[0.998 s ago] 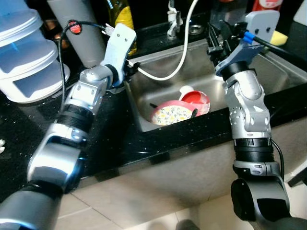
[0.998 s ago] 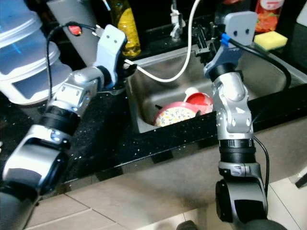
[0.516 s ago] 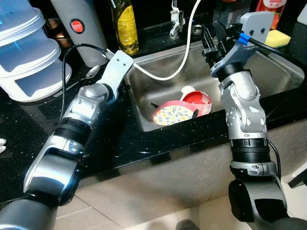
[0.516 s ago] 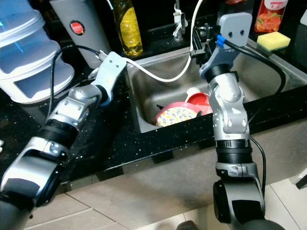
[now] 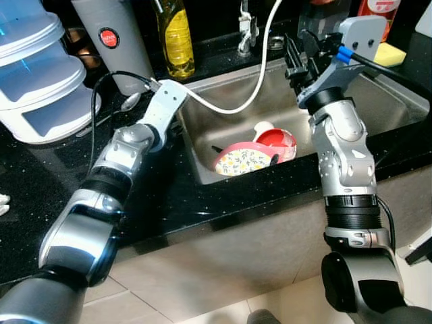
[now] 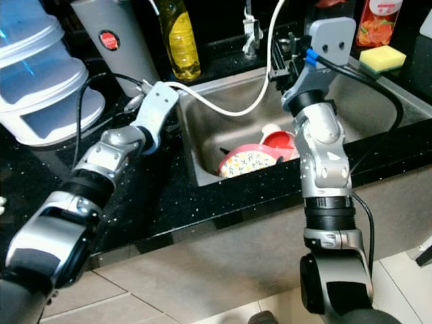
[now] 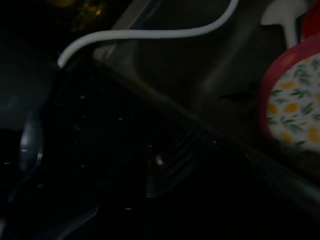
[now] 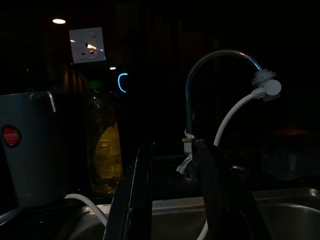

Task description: Kitchen organization

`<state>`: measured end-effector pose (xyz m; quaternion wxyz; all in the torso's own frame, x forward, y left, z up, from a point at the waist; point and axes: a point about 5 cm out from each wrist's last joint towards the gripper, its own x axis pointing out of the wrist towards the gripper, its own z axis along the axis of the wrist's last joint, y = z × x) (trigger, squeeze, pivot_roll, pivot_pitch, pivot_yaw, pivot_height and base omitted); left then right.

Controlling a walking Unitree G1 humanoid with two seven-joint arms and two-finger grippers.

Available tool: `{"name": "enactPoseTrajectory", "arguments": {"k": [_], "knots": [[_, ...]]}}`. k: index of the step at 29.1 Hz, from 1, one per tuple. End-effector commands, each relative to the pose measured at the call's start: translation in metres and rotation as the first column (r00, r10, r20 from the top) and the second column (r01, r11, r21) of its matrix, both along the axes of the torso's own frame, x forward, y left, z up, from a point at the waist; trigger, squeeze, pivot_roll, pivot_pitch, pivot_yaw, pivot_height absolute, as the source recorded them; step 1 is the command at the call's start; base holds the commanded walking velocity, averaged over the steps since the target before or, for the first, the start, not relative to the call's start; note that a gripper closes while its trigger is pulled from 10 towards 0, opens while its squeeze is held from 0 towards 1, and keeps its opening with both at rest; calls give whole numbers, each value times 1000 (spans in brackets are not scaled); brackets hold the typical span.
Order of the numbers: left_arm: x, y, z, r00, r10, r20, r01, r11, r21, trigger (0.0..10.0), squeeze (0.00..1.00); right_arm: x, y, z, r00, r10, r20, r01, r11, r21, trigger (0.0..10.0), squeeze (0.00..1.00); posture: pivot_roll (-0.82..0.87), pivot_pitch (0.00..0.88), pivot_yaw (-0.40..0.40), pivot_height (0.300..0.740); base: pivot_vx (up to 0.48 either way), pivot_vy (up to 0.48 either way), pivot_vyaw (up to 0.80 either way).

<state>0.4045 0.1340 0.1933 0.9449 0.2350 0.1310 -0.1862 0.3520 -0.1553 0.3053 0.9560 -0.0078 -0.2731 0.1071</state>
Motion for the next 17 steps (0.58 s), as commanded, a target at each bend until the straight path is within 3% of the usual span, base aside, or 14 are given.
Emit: {"name": "enactPoseTrajectory", "arguments": {"k": [1,2,17], "knots": [[0,10,-11,999,39,-28,-37,997,70,10000,0,0,8,3,1000,30,5,-30,1000,-1,10000,0,-196,5,115,740,0,0,0],[-1,11,-12,999,38,-22,-36,995,88,0,0,0,8,3,1000,30,5,-30,1000,-1,10000,0,-196,5,115,740,0,0,0],[0,12,-13,999,16,29,-21,986,167,0,0,1,11,4,999,42,6,-42,999,0,10000,0,-190,0,110,740,0,0,0]]}}
